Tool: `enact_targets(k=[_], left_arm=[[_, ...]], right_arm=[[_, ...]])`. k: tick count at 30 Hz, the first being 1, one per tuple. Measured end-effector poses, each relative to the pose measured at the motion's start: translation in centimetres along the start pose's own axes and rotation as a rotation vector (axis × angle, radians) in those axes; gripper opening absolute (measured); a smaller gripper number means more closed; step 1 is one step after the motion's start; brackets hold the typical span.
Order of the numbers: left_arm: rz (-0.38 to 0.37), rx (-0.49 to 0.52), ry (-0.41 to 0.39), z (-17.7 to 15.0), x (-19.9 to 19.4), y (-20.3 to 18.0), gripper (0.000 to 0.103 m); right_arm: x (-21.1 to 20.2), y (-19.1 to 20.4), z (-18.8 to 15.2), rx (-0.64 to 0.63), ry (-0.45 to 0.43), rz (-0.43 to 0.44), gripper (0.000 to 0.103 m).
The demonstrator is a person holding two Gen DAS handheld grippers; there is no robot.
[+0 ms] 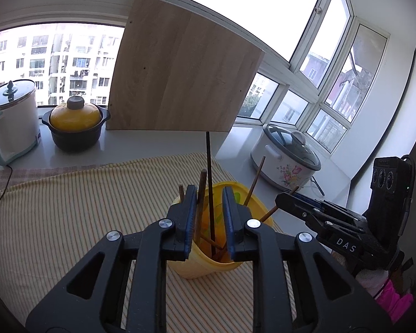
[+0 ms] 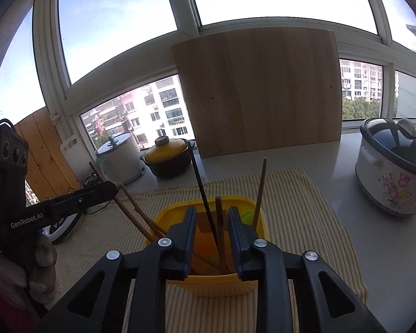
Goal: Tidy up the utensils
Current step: 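Lower both held chopsticks into the yellow container and open both tools, then move both open tools back toward the last chopsticks on the cloth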
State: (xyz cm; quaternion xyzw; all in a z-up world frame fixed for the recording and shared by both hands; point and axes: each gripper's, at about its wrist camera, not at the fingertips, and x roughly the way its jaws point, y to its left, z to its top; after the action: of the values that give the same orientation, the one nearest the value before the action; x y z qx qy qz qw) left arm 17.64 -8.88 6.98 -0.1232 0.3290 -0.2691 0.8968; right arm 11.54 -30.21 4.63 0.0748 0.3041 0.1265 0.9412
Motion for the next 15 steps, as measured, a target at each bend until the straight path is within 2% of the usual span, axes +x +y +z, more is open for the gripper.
enact_targets(k=[11,13,15], left_arm=[[0.031,0.008,-0.026,-1.2,-3.0,1.0,0.025],[0.042,0.01,-0.026,-1.6,-3.6,1.4,0.025],[0.053,0.009,-0.025,-1.9,-4.1,2.0,0.025]], right_arm=[[-0.5,2.8,-1.1,-0.056,0.033,0.0,0.033],[-0.5,3.5,-1.4,-0.069,0.038,-0.005,0.045],[-0.5,4.2,-1.7,-0.079,0.04,-0.003,0.052]])
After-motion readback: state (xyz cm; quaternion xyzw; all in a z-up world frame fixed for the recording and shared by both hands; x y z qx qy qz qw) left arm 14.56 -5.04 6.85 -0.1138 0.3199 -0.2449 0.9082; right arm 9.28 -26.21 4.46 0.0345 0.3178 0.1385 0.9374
